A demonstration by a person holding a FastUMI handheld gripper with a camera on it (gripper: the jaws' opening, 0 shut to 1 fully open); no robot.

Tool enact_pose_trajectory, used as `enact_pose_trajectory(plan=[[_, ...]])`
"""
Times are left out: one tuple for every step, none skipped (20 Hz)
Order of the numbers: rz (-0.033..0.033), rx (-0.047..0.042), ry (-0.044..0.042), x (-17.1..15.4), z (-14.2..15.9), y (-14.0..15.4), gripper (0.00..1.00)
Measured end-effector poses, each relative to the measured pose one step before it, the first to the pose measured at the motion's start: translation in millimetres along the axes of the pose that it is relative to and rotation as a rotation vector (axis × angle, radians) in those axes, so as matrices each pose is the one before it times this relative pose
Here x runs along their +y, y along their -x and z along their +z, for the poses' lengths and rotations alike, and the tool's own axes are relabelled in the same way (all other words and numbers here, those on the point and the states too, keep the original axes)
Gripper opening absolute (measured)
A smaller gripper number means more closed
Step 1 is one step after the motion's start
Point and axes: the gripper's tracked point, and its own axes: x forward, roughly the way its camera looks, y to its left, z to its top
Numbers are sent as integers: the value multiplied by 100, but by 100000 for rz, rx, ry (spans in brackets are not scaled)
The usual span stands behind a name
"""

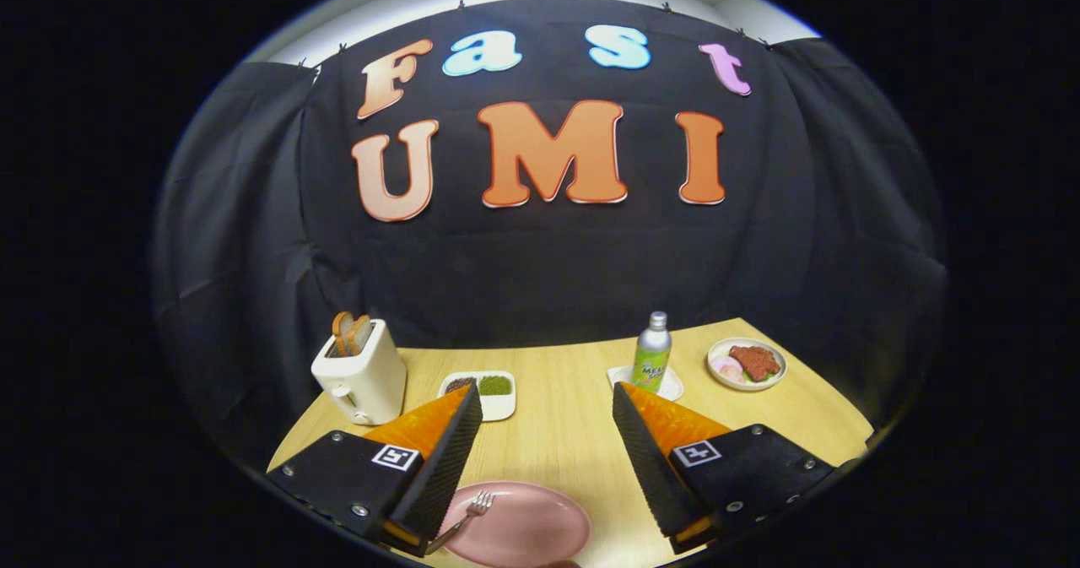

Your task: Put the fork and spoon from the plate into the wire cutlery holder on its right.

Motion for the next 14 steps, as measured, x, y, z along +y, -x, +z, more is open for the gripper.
enact_pose_trajectory(plan=[[1473,3606,-183,944,-1363,-192,94],[838,4602,172,819,-1549,-257,94],[1211,4416,-435,787,-1503,-239,94],[639,4871,-232,674,-1679,-285,94],[-385,5012,-918,376,-1495,-617,95],[1674,7628,-1028,578,-2065,-439,94],[1108,5025,-1832,585,-1667,-665,95],[655,7213,-728,518,-1891,-704,95],[264,5868,-101,287,-1702,-531,95],[-917,6331,-248,-226,-1561,-687,95],[1101,6117,-1009,375,-1452,-457,94],[562,6058,-2611,360,-1471,-703,94],[239,4266,-2223,192,-847,-727,93],[-217,3848,-1417,126,-803,-715,92]])
